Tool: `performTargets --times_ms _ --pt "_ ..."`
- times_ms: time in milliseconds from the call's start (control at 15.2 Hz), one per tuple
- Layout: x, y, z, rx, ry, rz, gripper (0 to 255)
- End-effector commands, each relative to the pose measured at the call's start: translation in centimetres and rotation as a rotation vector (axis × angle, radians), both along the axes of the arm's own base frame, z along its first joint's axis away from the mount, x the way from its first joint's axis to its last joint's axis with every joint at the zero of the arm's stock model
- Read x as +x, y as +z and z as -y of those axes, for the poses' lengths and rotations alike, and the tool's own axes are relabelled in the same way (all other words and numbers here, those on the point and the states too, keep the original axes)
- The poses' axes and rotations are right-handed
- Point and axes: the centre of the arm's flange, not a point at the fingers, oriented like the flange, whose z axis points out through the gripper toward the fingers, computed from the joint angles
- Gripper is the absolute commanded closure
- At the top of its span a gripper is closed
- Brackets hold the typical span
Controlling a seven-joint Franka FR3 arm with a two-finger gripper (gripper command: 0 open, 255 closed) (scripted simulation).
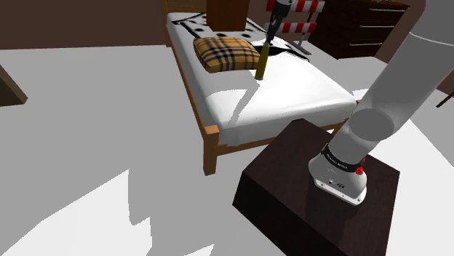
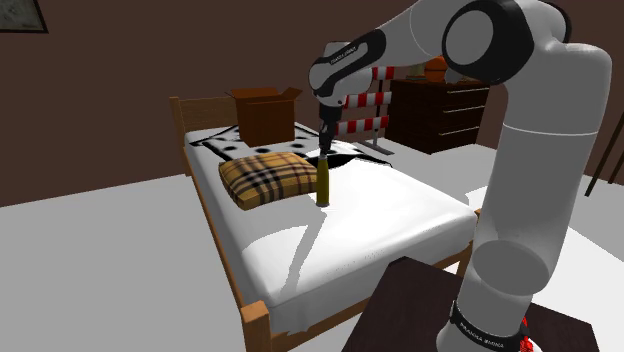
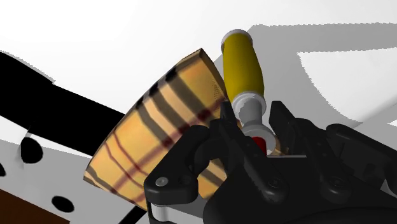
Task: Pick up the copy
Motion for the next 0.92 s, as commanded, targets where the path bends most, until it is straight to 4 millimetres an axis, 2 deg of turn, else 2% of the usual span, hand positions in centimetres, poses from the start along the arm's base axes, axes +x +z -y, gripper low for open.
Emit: performTargets --times_ms 0,726,858 --pt "0.0 1.1 0.0 0.000 0.000 0.000 255" --pt "0.0 6.9 0.0 0.000 0.000 0.000 255" --pt "0.0 7.0 0.0 0.000 0.000 0.000 255"
